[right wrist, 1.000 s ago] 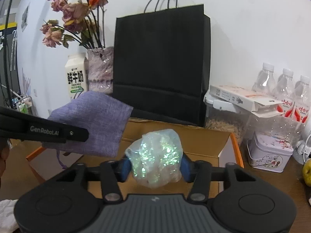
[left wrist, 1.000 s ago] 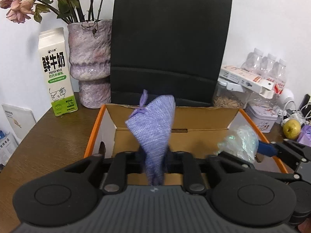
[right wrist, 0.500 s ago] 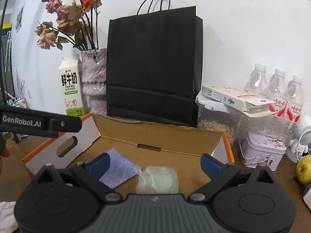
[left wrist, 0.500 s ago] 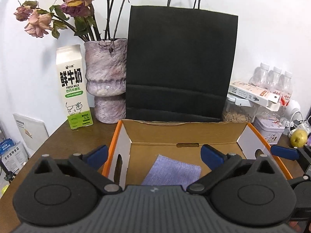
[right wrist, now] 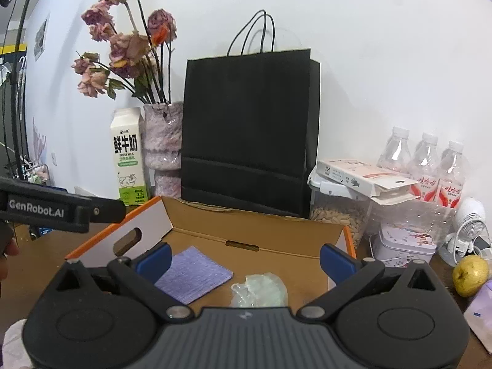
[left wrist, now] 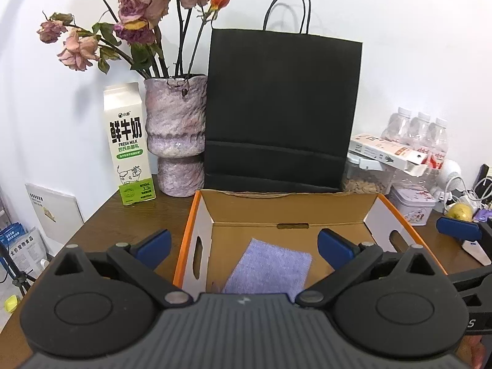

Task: Organize objects
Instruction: 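Lift both open grippers up and away from the box, then grasp the white bottle cap with the left gripper while the right gripper approaches the braided cable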

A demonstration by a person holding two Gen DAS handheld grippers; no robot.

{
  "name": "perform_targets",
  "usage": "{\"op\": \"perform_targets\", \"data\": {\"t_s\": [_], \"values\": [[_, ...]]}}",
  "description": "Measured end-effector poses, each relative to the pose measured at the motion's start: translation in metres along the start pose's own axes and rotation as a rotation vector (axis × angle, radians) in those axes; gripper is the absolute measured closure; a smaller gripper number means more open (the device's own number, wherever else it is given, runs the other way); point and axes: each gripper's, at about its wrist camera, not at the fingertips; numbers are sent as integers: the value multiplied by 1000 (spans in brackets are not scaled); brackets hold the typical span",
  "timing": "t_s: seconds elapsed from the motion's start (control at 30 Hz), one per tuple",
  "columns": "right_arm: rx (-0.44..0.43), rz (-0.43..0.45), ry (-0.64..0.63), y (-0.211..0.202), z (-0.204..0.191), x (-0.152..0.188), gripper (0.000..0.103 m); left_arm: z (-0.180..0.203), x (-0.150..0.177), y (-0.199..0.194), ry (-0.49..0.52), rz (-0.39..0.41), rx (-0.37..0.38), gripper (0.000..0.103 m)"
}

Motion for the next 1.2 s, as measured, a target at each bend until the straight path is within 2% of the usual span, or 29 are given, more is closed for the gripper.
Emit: {"op": "perform_targets", "data": {"t_s": [0.6, 1.2], "values": [[8, 44, 36, -85, -24, 34, 0, -19, 44, -76, -4, 34, 19, 0], [31, -10, 19, -145, -74, 96, 0, -78, 108, -143, -32, 38, 20, 0]]}}
Point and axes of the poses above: each gripper's, at about its wrist camera, not at the fingertips, and y roughly the way its jaws point, z to its right, x to its underside, and after that the axes turned 11 degrees about -z, right-handed
